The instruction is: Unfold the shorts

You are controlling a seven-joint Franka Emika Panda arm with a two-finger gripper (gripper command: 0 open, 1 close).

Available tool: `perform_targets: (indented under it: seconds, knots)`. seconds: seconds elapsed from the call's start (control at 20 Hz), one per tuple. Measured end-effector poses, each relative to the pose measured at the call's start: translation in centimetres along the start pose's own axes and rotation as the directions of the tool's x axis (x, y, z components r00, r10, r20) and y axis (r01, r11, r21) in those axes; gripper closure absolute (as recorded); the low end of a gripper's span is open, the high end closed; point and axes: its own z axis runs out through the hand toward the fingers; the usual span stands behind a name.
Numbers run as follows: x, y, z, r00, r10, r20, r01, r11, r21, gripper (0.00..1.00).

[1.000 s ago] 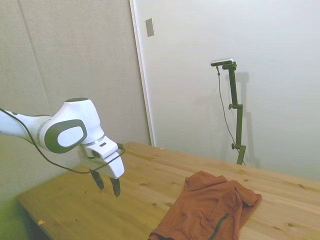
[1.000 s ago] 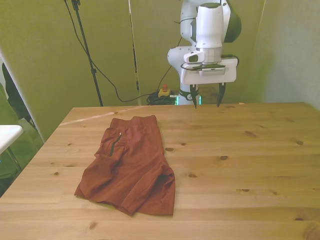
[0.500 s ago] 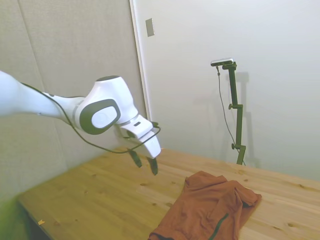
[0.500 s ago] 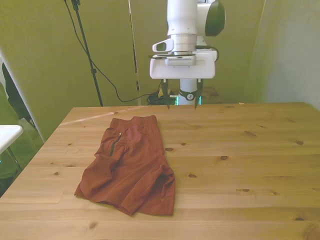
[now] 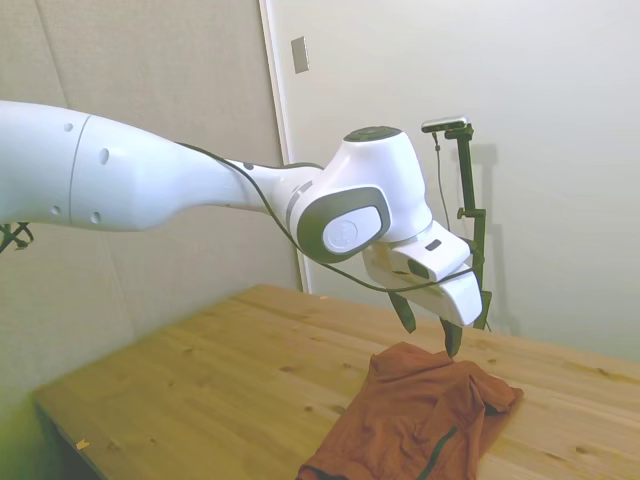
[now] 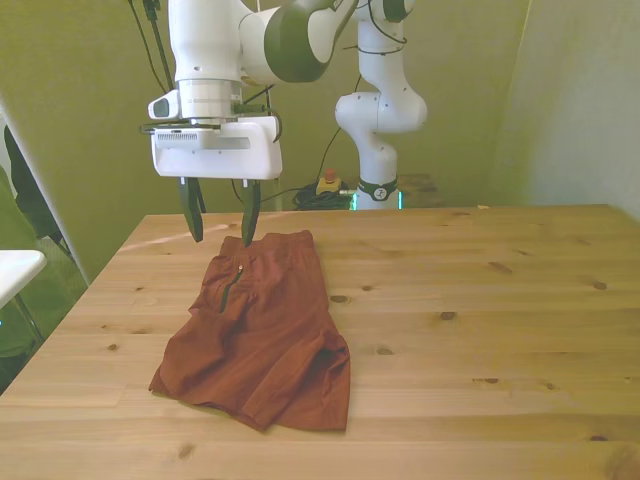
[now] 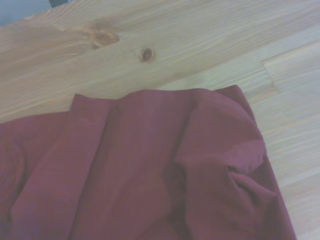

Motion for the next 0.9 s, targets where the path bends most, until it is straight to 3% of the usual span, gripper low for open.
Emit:
perform_targets:
  seconds: [0.2,0.6,0.9]
  knots:
    - [0.5,-0.2,0.5,1.0,0.016,-0.013,-0.015,1.0,0.015,0.0]
    - [4.3,2.0,6.5,0.987,0.153,-0.057,-0.15,0.987,0.061,0.0]
    - [5.8,1.2,10.3,0.978,0.206,-0.046,-0.202,0.977,0.064,0.0]
